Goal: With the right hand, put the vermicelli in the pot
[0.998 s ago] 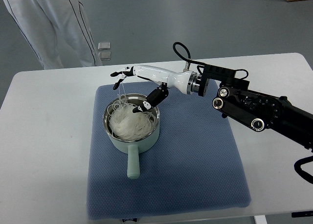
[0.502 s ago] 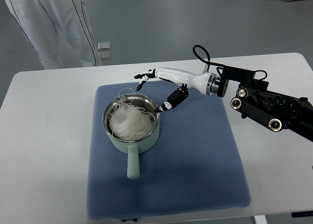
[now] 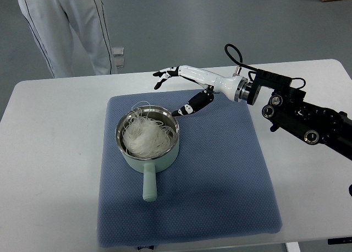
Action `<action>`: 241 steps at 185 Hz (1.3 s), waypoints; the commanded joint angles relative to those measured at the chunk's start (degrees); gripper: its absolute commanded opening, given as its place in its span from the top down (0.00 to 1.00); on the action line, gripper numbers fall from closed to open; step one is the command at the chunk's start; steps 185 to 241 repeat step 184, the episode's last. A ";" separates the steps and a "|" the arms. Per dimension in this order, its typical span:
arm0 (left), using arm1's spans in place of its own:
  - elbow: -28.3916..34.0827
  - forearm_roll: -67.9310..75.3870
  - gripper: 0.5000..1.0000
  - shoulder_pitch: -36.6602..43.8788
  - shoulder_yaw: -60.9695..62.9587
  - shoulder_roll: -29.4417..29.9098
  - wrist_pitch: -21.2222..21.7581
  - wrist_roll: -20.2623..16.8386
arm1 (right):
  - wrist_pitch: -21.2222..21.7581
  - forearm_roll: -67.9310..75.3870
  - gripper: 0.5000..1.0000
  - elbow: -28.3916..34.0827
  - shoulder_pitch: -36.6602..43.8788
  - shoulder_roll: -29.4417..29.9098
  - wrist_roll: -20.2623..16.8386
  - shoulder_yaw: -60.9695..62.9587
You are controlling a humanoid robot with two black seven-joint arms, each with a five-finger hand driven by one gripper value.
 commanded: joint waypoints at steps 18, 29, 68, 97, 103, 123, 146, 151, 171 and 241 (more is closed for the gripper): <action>0.00 -0.06 0.00 0.00 0.04 0.00 0.03 0.00 | -1.05 13.60 0.17 -6.35 -2.16 5.71 -0.15 9.61; 0.00 -0.06 0.00 0.00 -0.04 0.00 -0.06 0.00 | -1.93 17.63 0.17 -9.51 -2.51 6.24 -0.06 11.81; 0.00 0.03 0.00 0.00 -0.04 0.00 0.03 0.00 | -5.09 35.21 0.17 -17.25 -2.78 6.24 -0.15 14.44; 0.00 0.03 0.00 0.00 -0.04 0.00 0.03 0.00 | -5.27 46.73 0.17 -22.79 -3.04 6.15 -0.15 13.92; 0.00 -0.06 0.00 0.00 -0.04 0.00 0.03 0.00 | -5.62 48.14 0.17 -23.75 -3.30 6.24 -0.06 13.83; 0.00 0.03 0.00 0.00 -0.04 0.00 0.03 0.00 | -8.70 49.02 0.17 -25.34 -4.45 6.41 0.20 13.48; 0.00 0.03 0.00 0.00 -0.04 0.00 -0.06 0.00 | -10.81 49.28 0.15 -25.34 -5.68 6.50 0.38 13.65; 0.00 0.03 0.00 0.00 -0.04 0.00 -0.06 0.00 | -11.33 49.28 0.15 -25.34 -5.77 6.50 0.55 13.65; 0.00 -0.06 0.00 0.00 -0.04 0.00 -0.06 0.00 | -12.30 49.46 0.15 -25.34 -5.94 7.73 0.55 14.00; 0.00 0.03 0.00 0.00 -0.04 0.00 0.03 0.00 | -12.83 49.46 0.15 -25.43 -6.21 7.99 0.55 14.36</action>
